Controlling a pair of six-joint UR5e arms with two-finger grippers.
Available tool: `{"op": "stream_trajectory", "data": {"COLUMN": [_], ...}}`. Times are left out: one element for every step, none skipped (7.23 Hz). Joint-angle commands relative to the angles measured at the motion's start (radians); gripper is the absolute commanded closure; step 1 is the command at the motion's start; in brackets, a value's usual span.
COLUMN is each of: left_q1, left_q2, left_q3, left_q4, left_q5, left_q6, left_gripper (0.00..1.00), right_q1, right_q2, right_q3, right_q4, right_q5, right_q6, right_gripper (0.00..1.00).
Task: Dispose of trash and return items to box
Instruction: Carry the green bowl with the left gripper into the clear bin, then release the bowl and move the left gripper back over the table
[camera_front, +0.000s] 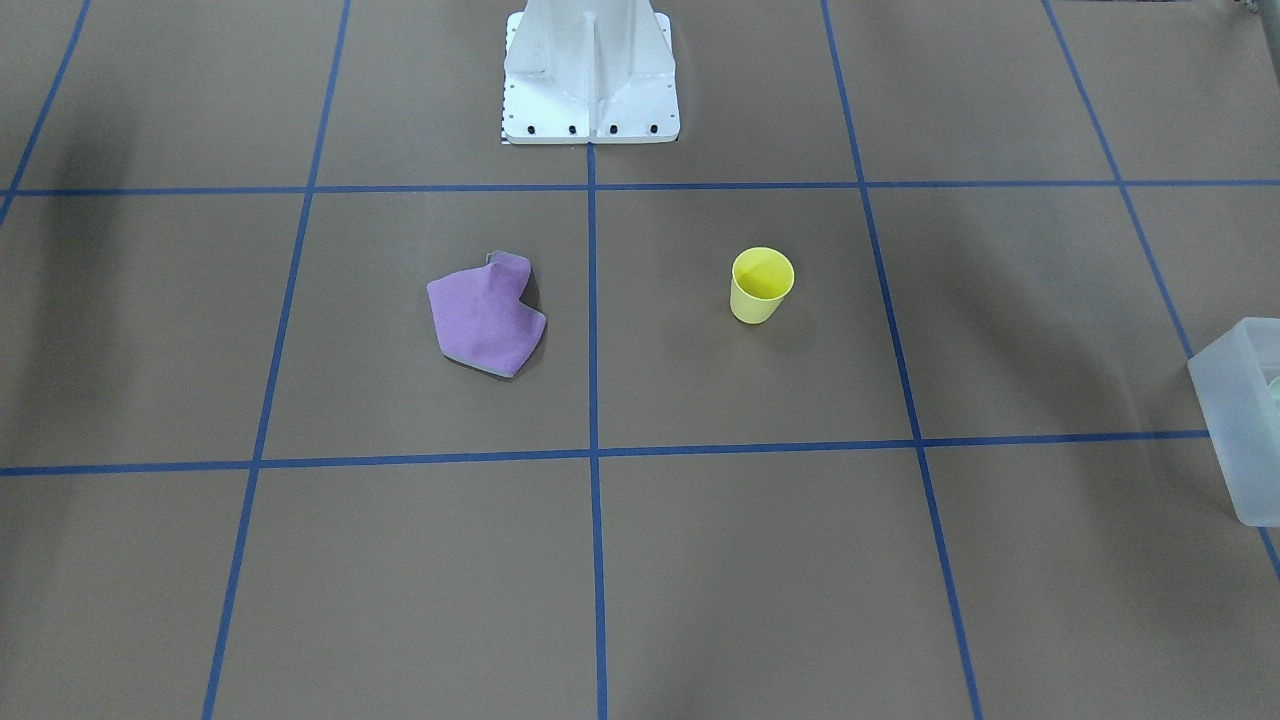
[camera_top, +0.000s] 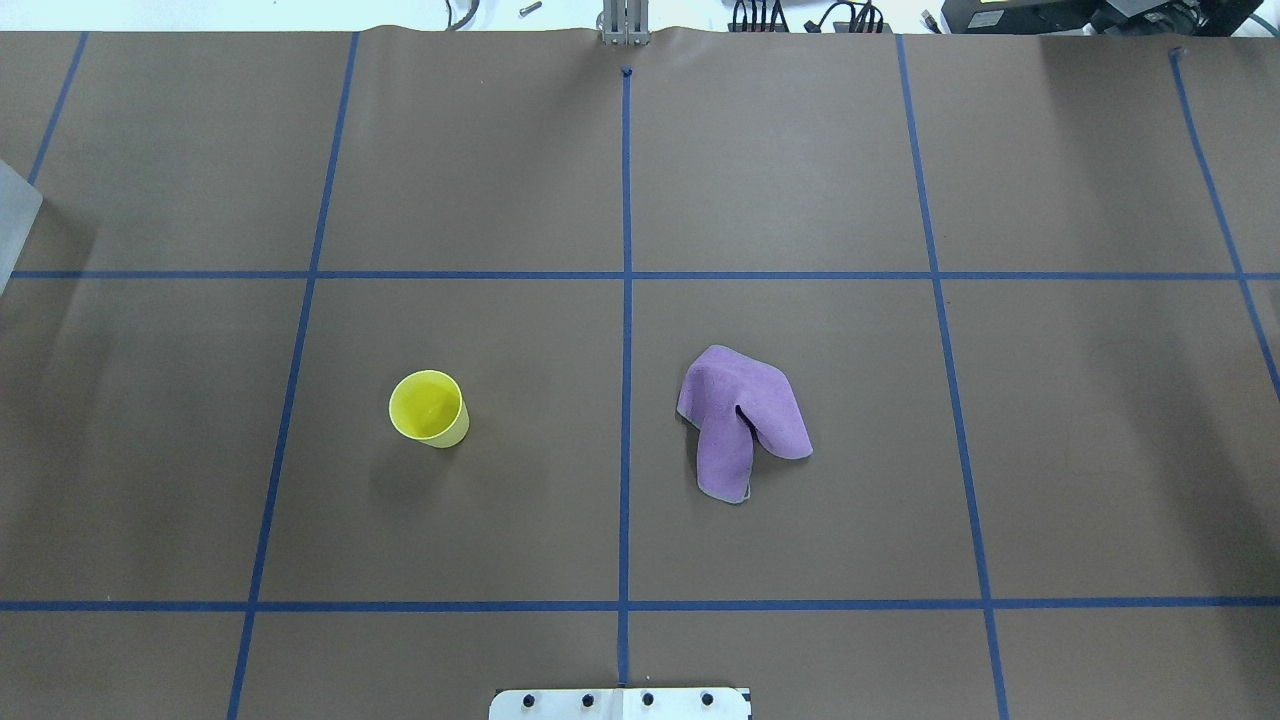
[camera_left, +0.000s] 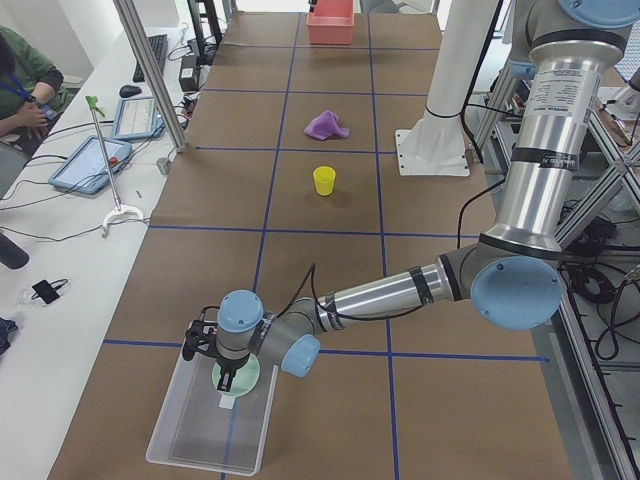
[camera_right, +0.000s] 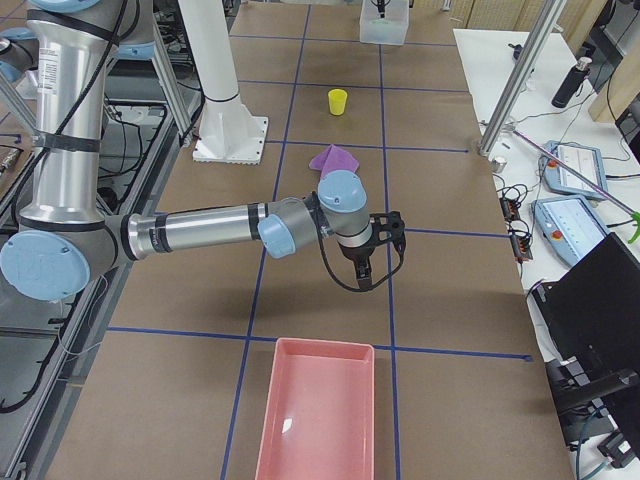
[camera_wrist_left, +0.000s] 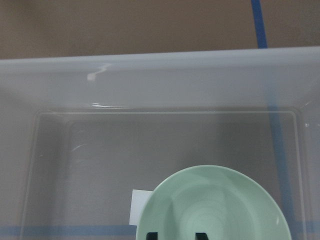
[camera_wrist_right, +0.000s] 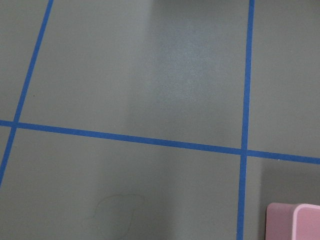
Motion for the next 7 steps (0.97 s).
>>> {"op": "stream_trajectory", "data": {"left_q1": [-0.014,-0.03,-0.032,-0.031,-0.028,-0.018,-0.009], "left_q2": [0.023,0.024,0.026,0.026,0.055,0.113,0.141], "left_q3": [-0.098,-0.232,-0.393,-0.563,-0.72,-0.818,-0.854], "left_q4": [0.067,0.221,0.394,0.553,0.605,0.556,0.473], "left_q5": [-0.004,-0.06,-0.105,-0.137,-0.148,-0.148,-0.178], "left_q6": [0.053,0.05,0.043,0.002,-0.037,-0.045,-0.06], "left_gripper": [0.01,0.01,0.01,0.01,0.01,0.01,0.01], "right_q1": [-0.001,-0.002,-0.002,-0.002,-0.002,-0.002,-0.002], "right_q2": [0.002,0.002,0.002,0.002,0.002,0.0,0.0], "right_q3": [0.0,0.0,0.0,0.0,0.0,0.0,0.0], "right_q4": [0.0,0.0,0.0,0.0,0.0,0.0,0.0], "right_q5": [0.0,0.0,0.001,0.002,0.002,0.002,0.002], "right_q6": [0.0,0.0,0.0,0.0,0.0,0.0,0.0], "right_gripper": [0.0,0.0,0.0,0.0,0.0,0.0,0.0]}}
